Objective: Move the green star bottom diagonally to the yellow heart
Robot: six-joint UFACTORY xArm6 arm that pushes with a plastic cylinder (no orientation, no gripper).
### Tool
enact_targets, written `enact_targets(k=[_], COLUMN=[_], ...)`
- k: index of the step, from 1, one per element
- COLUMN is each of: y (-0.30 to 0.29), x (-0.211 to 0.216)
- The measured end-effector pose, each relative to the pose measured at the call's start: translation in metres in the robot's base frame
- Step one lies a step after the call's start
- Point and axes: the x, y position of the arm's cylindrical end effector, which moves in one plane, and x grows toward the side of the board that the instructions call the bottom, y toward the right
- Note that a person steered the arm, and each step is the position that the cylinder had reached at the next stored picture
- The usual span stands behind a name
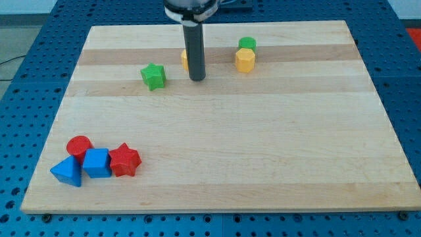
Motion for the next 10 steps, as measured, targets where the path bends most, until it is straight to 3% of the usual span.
enact_targets(k=[1, 2, 3, 4, 5, 6, 8, 10], y=[-0.007, 0.025, 0.004, -0.089, -0.119, -0.12, -0.071, -0.111], x=[-0.023, 0.02, 0.099, 0.104, 0.058, 0.038, 0.024, 0.021])
